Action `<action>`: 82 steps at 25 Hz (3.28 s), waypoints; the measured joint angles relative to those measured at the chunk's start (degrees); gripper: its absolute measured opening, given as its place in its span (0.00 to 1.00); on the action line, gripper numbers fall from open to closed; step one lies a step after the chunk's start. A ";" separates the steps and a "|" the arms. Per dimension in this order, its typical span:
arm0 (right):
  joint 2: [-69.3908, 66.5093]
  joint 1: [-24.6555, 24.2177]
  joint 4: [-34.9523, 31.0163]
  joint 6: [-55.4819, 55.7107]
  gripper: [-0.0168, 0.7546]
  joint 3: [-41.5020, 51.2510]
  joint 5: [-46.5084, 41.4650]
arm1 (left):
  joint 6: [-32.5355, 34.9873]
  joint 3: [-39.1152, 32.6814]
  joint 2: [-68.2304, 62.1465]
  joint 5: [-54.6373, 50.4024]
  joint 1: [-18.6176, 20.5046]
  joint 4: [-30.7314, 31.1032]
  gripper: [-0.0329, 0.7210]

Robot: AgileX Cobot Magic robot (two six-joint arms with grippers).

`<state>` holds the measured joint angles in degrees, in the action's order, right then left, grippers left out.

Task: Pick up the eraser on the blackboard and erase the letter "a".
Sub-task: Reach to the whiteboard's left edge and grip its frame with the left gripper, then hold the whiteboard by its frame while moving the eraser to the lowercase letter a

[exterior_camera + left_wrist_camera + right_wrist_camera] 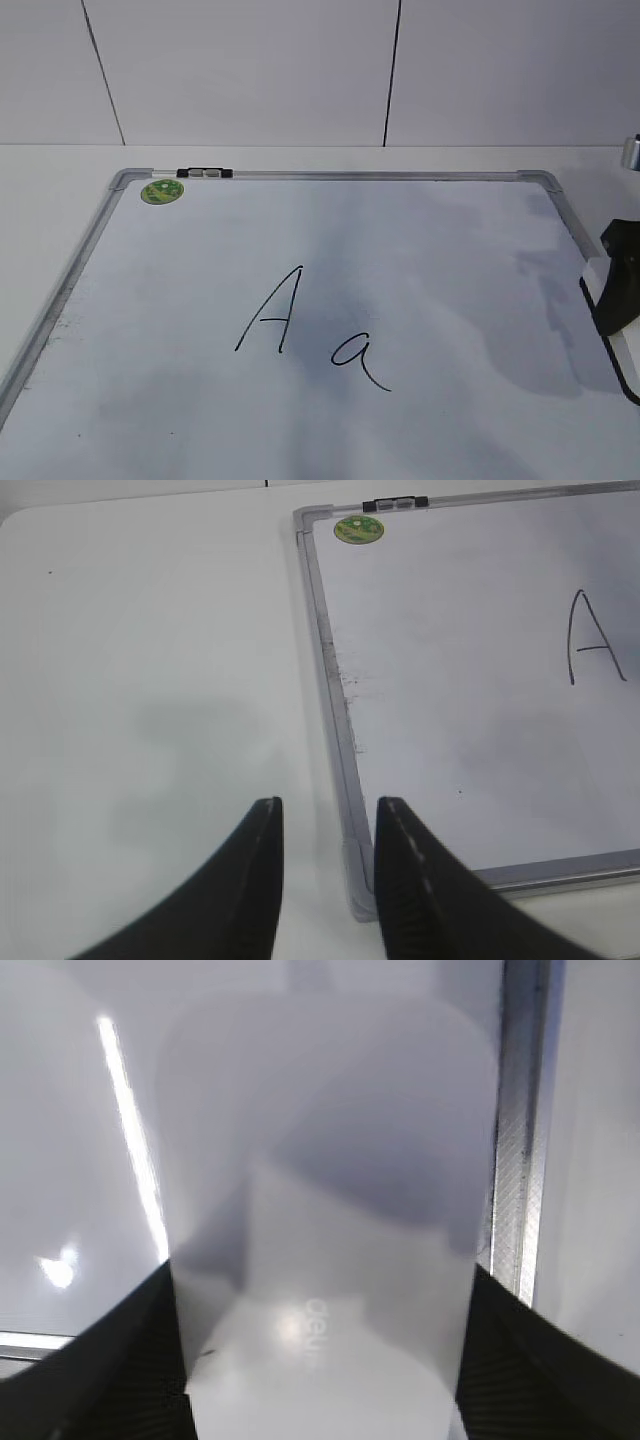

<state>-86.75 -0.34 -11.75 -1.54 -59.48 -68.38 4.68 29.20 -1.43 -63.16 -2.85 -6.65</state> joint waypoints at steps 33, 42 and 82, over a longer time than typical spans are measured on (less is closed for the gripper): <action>-3.34 12.41 9.05 4.06 0.74 -10.46 -1.34 | -0.10 26.49 -73.25 7.38 -4.81 -7.80 0.36; -3.46 14.32 10.48 4.67 0.74 -10.92 -1.43 | -3.74 36.28 -87.97 6.96 -4.81 -4.09 0.36; -3.53 18.15 10.80 4.90 0.74 -11.05 -1.56 | -8.26 43.44 -111.02 10.07 -1.86 -0.88 0.35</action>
<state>-90.28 17.80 -0.95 3.36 -70.53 -69.94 -3.58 72.64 -112.45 -53.10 -4.71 -7.53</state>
